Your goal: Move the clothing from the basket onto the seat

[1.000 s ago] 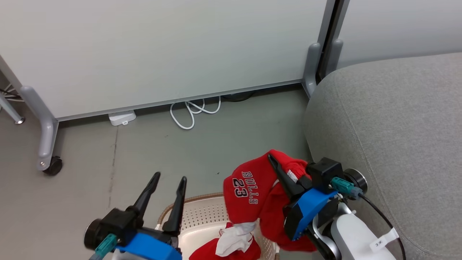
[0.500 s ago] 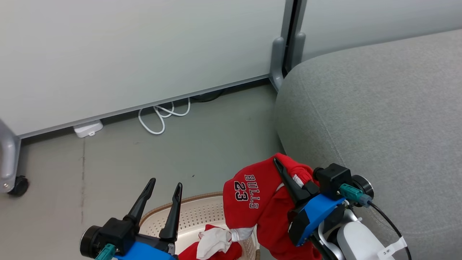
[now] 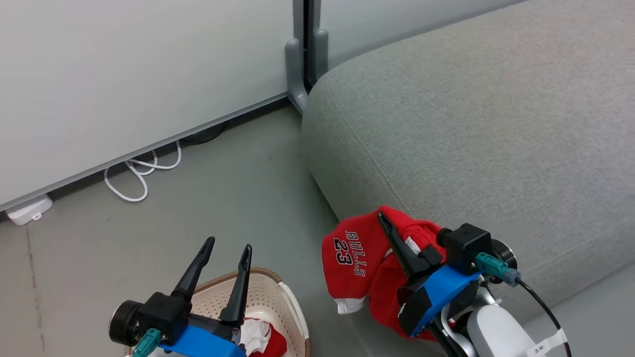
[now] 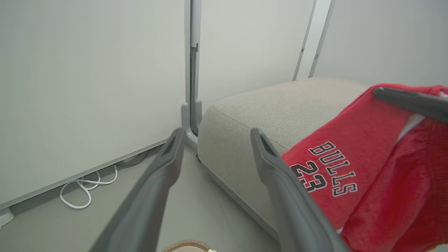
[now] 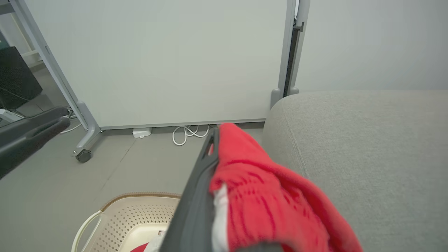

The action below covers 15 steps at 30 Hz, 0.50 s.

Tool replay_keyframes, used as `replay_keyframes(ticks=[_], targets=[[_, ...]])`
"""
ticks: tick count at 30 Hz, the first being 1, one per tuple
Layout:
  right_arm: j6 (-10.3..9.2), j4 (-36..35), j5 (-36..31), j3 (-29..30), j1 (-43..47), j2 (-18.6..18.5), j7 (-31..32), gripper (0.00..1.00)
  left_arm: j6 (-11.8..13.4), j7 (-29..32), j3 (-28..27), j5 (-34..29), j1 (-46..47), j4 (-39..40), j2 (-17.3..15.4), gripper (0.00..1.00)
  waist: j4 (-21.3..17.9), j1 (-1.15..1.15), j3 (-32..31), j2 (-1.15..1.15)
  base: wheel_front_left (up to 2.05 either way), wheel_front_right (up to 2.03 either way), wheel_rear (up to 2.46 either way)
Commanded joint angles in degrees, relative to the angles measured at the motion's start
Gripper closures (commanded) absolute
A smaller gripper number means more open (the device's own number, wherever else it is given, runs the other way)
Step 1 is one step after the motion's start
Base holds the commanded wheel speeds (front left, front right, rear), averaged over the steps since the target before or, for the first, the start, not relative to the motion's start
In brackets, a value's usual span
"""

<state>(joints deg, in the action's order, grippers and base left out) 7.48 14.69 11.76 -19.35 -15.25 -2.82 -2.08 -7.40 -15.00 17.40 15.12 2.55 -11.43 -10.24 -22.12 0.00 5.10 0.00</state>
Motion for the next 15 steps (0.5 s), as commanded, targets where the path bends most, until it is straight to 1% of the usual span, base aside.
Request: replay_keyframes(ticks=[1, 8, 15], targets=[[0.03, -0.46, 0.26, 0.34, 0.93, -0.12, -0.46, 1.0, -0.04, -0.27, 0.21, -0.09, 0.96, -0.02, -0.31, 0.0, -1.77, 0.0, 0.67, 0.0, 0.0, 0.0, 0.0], [0.03, -0.88, 0.74, 1.55, 1.56, -0.11, -1.03, 1.0, -0.04, -0.27, 0.67, 0.25, 1.5, 0.4, -1.27, 0.0, -3.78, 0.0, 1.79, 0.0, 0.0, 0.0, 0.0], [0.03, -0.73, 1.37, 2.9, 0.56, -0.11, -1.71, 1.0, -0.05, -0.27, 1.38, 0.36, 2.76, 0.62, -1.91, 0.0, -2.99, 0.0, 3.17, 0.0, 0.0, 0.0, 0.0]])
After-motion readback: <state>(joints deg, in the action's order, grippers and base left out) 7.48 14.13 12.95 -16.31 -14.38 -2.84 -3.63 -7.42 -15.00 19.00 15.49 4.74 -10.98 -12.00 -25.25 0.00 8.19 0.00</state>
